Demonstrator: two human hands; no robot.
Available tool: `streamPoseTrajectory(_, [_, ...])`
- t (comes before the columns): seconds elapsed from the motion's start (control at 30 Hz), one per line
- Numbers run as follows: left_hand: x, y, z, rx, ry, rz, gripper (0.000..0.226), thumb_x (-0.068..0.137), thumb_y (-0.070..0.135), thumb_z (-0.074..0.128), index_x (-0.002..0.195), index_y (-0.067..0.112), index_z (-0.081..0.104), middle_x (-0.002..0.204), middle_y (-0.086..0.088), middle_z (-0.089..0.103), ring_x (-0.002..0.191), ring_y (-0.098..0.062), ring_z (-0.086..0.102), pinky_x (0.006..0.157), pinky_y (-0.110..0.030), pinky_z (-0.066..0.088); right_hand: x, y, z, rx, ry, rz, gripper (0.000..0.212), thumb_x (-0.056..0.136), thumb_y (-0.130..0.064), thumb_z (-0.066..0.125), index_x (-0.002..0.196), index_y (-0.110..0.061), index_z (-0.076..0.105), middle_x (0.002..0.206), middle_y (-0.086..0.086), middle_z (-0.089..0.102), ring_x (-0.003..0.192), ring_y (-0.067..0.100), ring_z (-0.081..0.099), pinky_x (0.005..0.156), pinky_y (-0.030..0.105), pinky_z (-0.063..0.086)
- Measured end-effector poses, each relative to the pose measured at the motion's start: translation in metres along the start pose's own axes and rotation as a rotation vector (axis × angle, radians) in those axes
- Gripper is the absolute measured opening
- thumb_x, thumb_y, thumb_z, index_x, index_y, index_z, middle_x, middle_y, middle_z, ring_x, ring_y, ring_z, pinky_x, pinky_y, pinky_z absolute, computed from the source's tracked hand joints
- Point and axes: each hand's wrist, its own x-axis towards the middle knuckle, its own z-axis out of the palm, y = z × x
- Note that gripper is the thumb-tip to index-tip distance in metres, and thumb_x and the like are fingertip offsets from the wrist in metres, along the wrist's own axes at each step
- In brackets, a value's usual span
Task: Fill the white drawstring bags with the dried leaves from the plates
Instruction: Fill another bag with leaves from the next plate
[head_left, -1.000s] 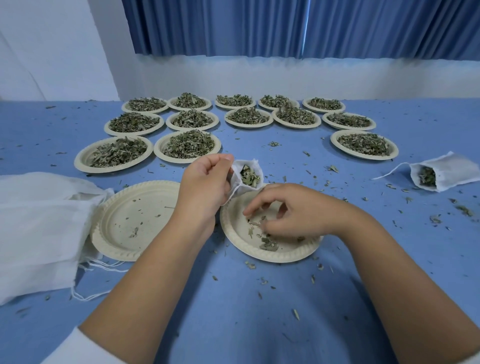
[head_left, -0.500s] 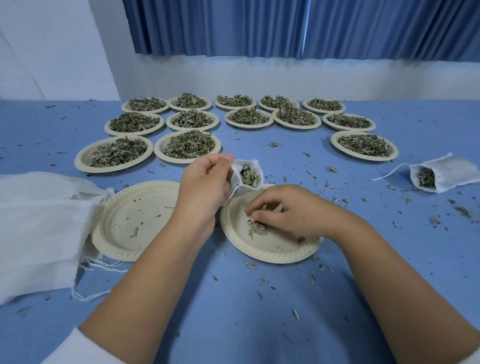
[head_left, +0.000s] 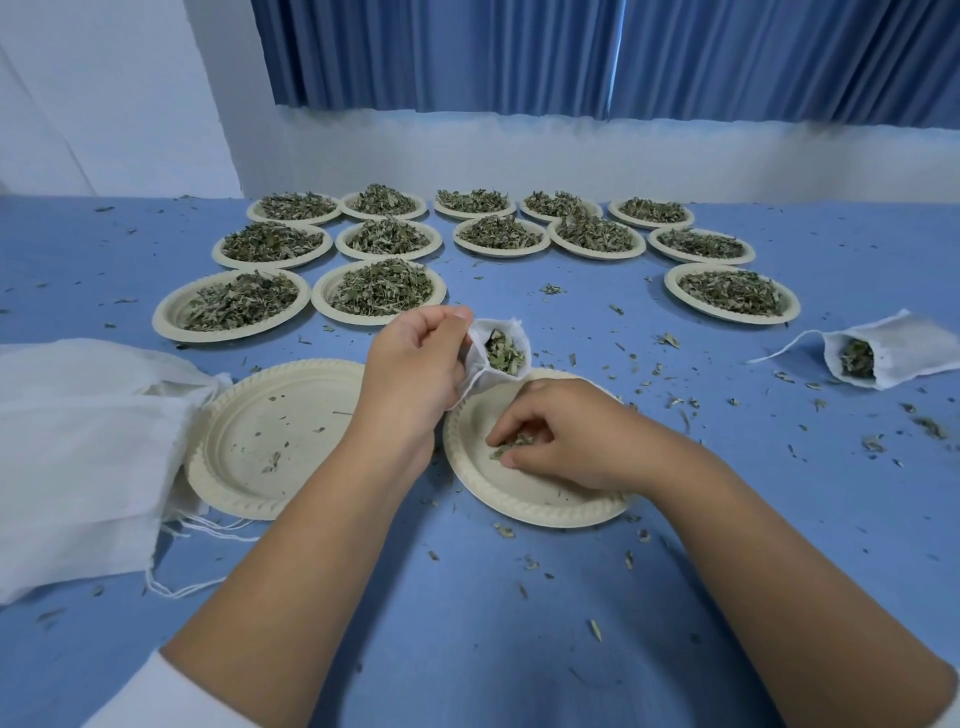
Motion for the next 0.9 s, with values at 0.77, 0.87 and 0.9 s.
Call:
streamPoseTrajectory(0.77, [-0.003, -0.005, 0.005, 0.175, -0.100, 0.029, 0.015, 0.099, 0.021, 0.054, 0.089, 0.016, 0.064, 0.040, 0.016, 0.045, 0.034, 0.000, 0.036, 0.040, -0.011, 0.030, -0.001, -0.015, -0.011, 0.693, 0.609, -0.093, 0.028, 0.081, 0.002, 0.074, 0.087, -0.025, 0.069, 0.085, -0.006, 0.070, 0.076, 0.005, 0.066, 0.073, 0.018, 0.054])
streamPoseTrajectory(0.87, [-0.003, -0.003, 0.007, 0.138, -0.115, 0.003, 0.016, 0.099, 0.017, 0.052, 0.092, 0.010, 0.064, 0.039, 0.016, 0.046, 0.032, 0.001, 0.038, 0.036, -0.008, 0.029, 0.002, -0.019, 0.001, 0.487, 0.683, -0.082, 0.034, 0.080, -0.003, 0.074, 0.085, -0.034, 0.062, 0.093, -0.008, 0.063, 0.078, 0.002, 0.063, 0.071, 0.013, 0.050])
streamPoseTrajectory(0.9, [-0.003, -0.003, 0.006, 0.128, -0.114, -0.010, 0.016, 0.099, 0.017, 0.052, 0.096, 0.009, 0.065, 0.039, 0.016, 0.047, 0.032, 0.001, 0.038, 0.036, -0.009, 0.029, 0.003, -0.019, 0.002, 0.446, 0.706, -0.081, 0.033, 0.079, -0.002, 0.075, 0.084, -0.031, 0.060, 0.093, -0.008, 0.060, 0.077, 0.000, 0.061, 0.069, 0.010, 0.048])
